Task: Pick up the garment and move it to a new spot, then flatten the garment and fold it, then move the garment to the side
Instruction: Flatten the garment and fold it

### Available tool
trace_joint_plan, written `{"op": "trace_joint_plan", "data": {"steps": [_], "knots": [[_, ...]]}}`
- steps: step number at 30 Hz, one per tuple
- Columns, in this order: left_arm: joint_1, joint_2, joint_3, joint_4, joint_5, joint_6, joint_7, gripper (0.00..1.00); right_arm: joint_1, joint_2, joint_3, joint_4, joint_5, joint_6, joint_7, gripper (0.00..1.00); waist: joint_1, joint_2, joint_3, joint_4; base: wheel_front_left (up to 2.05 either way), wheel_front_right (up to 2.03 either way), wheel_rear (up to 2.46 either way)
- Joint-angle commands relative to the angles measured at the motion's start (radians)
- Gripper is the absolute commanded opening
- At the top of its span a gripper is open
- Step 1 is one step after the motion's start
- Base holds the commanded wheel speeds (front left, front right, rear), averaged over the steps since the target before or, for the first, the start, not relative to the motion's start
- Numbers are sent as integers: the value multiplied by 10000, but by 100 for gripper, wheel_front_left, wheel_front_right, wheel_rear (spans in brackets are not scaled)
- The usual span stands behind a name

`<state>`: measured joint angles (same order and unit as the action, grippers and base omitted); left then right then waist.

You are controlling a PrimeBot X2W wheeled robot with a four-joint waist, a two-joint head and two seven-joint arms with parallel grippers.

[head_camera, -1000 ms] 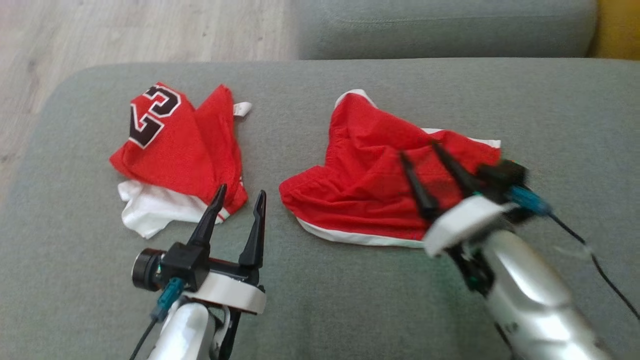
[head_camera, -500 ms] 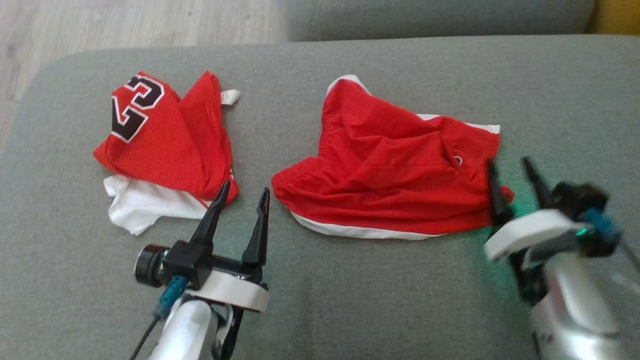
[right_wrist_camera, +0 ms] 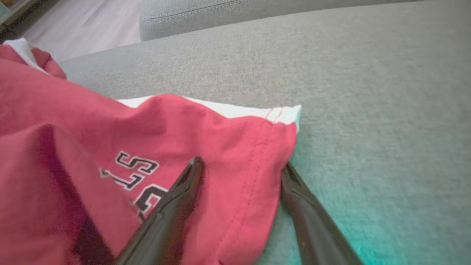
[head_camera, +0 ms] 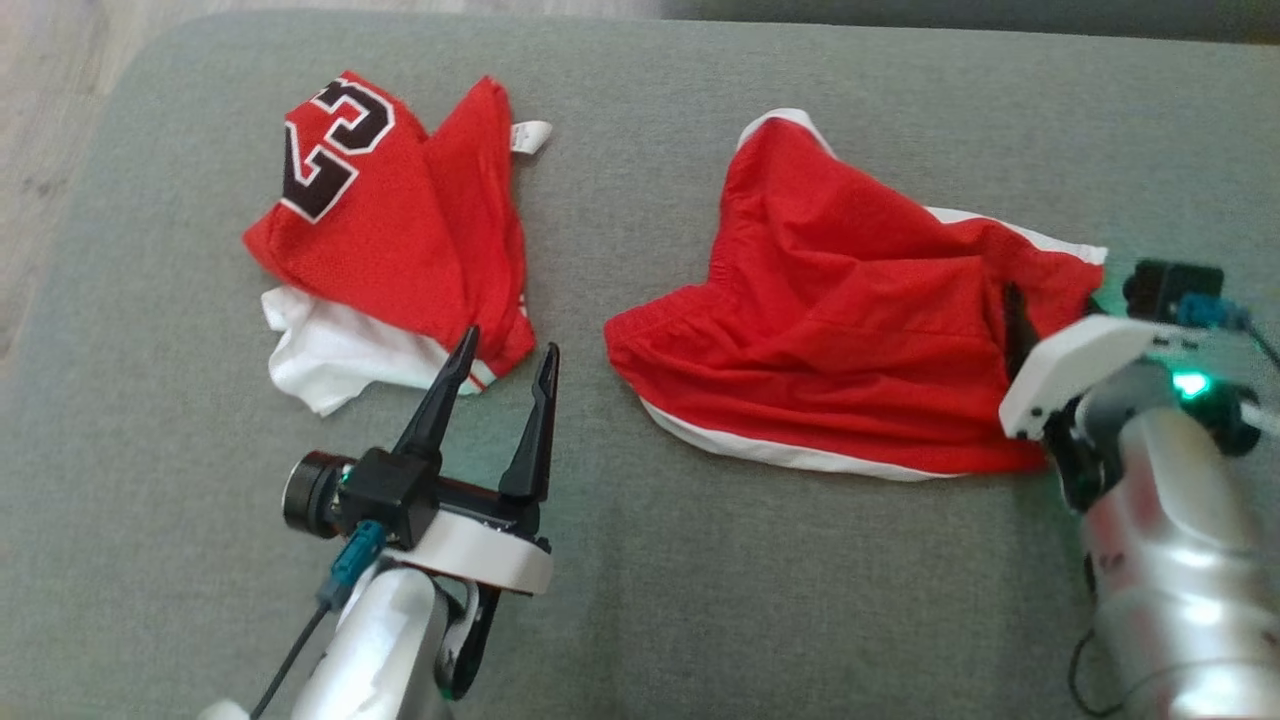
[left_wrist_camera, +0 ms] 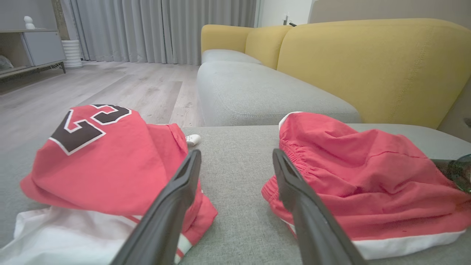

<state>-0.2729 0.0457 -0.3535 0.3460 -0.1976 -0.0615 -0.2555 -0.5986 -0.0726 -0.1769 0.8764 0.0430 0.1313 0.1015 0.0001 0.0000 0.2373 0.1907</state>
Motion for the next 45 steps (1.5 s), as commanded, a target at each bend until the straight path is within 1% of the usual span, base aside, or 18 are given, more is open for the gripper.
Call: {"op": "trace_joint_plan", "data": {"steps": [1,7,11,15,20,26,29,30,31,34,37,42,45], "knots": [[-397,45,275,-279,-105,50,-63,100,-257,91,351,-28,-107,-6,96,0,-1,0,45,90,0,0,0],[-470,45,202,-293,-179,81,-63,100,-1109,-540,519,127,-426,-6,-641,0,-1,0,95,377,0,0,0],[-530,45,91,-333,-255,95,-63,100,-1996,-1082,613,81,-697,-6,-1037,0,-1,0,193,601,0,0,0],[-633,45,-51,-432,-385,151,-63,100,-3088,-1640,707,131,-1103,-6,-1188,0,-1,0,414,845,0,0,0],[-836,45,-272,-582,-569,204,-63,100,-4400,-2148,931,357,-1677,-6,-1338,0,-1,0,823,1128,0,0,0],[-1059,45,-465,-665,-753,266,-63,100,-5611,-2460,1092,655,-2509,-6,-1703,0,-1,0,1218,1384,0,0,0],[-1128,45,-523,-674,-805,285,-63,100,-5908,-2522,1052,853,-2752,-6,-1744,0,-1,0,1309,1453,0,0,0],[-1160,45,-545,-677,-830,298,-63,100,-6027,-2576,1042,956,-2922,-6,-1750,48,-1,0,1353,1477,0,0,0],[-1191,45,-565,-684,-858,315,-63,100,-6126,-2642,1044,1041,-3118,-6,-1779,100,-1,0,1395,1498,0,0,0],[-1255,45,-607,-717,-943,391,-63,100,-6311,-2718,840,1251,-3501,-6,-1938,100,-1,0,1465,1509,0,0,0],[-1261,45,-565,-725,-955,459,-63,100,-6219,-2542,421,1359,-3579,-6,-2402,100,-1,0,1425,1375,0,0,0],[-1181,45,-358,-650,-831,458,-63,100,-5397,-1983,-75,1363,-3440,-6,-3295,100,-1,0,1004,958,0,0,0],[-1048,45,-188,-591,-701,423,-63,100,-4582,-1497,-205,1116,-3243,-6,-3540,100,-1,0,611,609,0,0,0]]}}
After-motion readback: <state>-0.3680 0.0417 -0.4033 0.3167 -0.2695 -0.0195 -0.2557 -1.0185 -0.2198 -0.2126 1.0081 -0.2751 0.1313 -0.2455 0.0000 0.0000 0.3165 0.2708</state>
